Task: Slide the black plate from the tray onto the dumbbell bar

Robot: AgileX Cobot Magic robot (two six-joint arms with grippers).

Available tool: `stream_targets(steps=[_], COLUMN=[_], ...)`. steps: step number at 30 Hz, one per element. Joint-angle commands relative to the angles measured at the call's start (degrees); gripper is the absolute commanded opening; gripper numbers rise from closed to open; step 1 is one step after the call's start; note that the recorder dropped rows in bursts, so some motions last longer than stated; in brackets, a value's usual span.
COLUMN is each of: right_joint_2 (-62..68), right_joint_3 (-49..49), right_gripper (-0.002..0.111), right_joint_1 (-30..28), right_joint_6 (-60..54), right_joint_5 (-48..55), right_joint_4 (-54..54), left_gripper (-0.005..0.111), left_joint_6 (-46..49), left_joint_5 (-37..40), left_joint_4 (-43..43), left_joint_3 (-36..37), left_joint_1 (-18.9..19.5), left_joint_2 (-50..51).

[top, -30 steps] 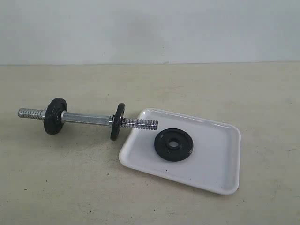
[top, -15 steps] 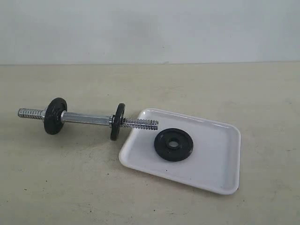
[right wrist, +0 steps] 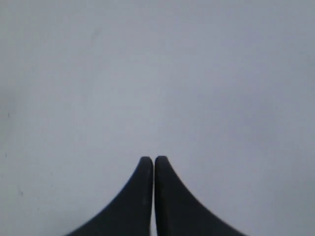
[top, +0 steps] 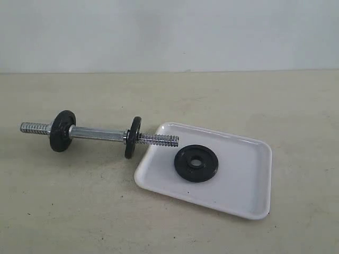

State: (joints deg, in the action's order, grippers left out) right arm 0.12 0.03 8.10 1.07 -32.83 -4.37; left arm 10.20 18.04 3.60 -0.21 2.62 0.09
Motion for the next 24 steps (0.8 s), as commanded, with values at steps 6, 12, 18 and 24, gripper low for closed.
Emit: stream_targets(steps=[6,12,18,24], right_joint_2=[-0.12,-0.12,-0.12,-0.12], right_joint_3=[-0.03,-0.03,-0.03,-13.65], right_gripper=[0.000,0.000,0.000,0.000], right_joint_1=[-0.17,-0.17,-0.17,-0.17], right_joint_6=[48.45,56.16,55.67,39.51], right_joint_5=[-9.09,-11.12,-20.86,4.19], right_joint_4=[-0.35,-0.35,-2.86,-26.15], left_gripper=[0.004,0.004,0.004,0.004], left_joint_6=[9.01,-10.80,-50.77,-69.19], left_joint_5=[-10.00,-55.12,-88.01,-87.65], left_joint_4=[33.20,33.32,33.31,42.02], left_joint_3=[0.21,0.21,0.21,-1.61], left_joint_1=[0.11,0.11,0.11,0.11], left_joint_2=[-0.09,-0.09,-0.09,-0.09])
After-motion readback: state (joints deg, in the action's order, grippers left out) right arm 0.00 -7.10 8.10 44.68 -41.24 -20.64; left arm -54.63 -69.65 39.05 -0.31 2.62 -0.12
